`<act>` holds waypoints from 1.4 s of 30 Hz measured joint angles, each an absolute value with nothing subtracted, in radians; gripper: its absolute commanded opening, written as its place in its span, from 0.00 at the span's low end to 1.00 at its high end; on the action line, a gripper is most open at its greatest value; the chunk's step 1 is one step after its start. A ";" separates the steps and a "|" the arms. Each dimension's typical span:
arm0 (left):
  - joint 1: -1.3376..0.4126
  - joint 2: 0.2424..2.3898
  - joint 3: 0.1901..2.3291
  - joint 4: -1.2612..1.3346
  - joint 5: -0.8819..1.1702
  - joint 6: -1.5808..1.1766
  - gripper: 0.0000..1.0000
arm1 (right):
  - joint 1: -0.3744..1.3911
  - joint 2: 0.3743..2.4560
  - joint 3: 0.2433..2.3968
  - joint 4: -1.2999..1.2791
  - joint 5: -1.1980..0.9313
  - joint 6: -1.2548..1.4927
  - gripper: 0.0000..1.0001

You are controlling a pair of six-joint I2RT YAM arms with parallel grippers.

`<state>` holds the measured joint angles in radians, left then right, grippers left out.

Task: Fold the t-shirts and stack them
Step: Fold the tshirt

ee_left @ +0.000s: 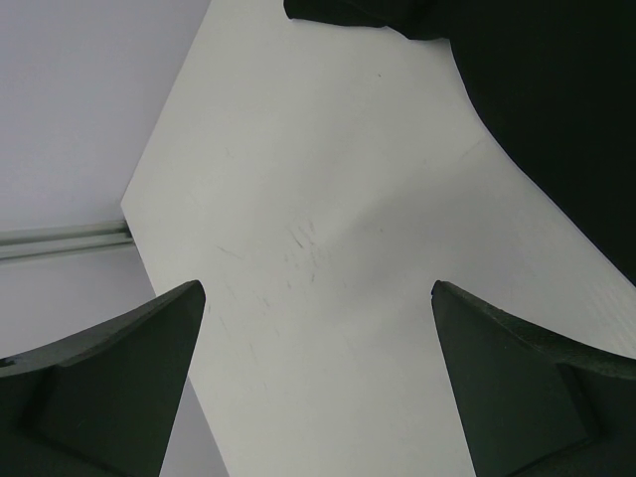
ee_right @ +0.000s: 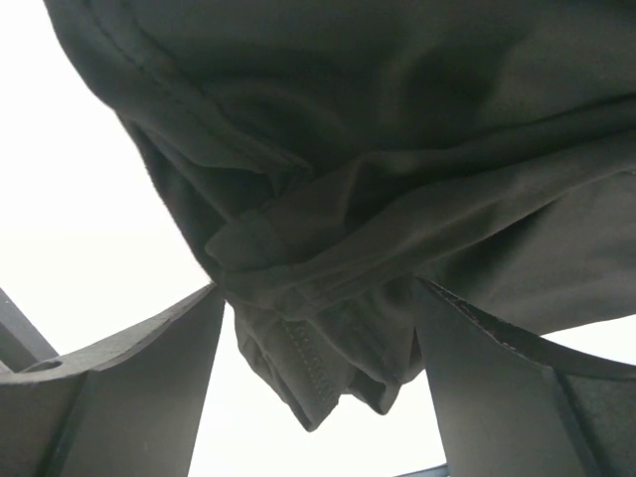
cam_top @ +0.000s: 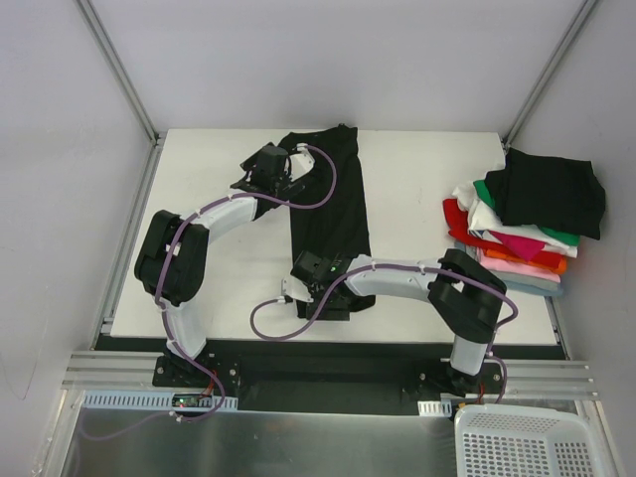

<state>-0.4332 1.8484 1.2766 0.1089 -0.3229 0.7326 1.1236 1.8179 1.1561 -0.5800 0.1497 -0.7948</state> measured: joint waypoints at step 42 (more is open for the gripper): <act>-0.433 1.847 1.276 0.109 -0.324 0.733 0.99 | 1.021 1.907 1.263 -0.690 0.014 -0.860 0.38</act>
